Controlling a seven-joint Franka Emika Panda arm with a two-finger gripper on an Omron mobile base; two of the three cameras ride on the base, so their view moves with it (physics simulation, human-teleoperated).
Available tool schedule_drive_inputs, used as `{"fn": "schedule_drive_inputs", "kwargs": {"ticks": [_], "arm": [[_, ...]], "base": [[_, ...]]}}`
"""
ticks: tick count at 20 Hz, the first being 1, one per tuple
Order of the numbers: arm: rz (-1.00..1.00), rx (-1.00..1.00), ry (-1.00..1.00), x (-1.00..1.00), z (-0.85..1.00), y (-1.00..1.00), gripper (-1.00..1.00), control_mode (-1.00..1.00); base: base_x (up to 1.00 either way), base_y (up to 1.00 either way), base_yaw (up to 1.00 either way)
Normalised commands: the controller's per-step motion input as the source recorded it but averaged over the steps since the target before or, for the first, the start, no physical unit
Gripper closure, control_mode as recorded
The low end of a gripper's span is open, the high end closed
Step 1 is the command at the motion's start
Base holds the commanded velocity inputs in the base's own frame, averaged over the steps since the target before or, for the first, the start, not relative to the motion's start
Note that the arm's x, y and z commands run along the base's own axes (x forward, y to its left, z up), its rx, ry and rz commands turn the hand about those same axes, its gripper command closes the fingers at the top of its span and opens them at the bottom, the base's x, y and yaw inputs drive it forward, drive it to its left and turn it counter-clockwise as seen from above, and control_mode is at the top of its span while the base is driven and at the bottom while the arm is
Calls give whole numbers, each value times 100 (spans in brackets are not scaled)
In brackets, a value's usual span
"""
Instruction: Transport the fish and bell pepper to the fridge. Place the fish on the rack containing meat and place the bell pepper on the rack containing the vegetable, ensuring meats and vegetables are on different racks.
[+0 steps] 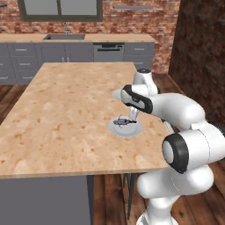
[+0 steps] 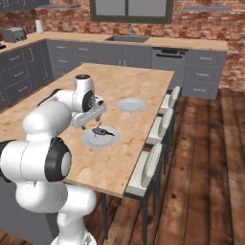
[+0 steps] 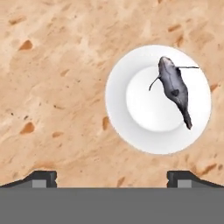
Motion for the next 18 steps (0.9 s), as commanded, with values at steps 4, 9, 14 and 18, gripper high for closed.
{"fn": "schedule_drive_inputs", "kwargs": {"ticks": [4, 9, 14, 18], "arm": [[22, -9, 10, 58, -28, 0, -100, -100], [7, -12, 0, 60, -28, 0, -100, -100], [18, 0, 0, 68, -37, 0, -100, -100], [13, 0, 0, 32, -24, 0, -100, -100]], "base": [[0, 0, 0], [0, 0, 0], [0, 0, 0], [0, 0, 0]]}}
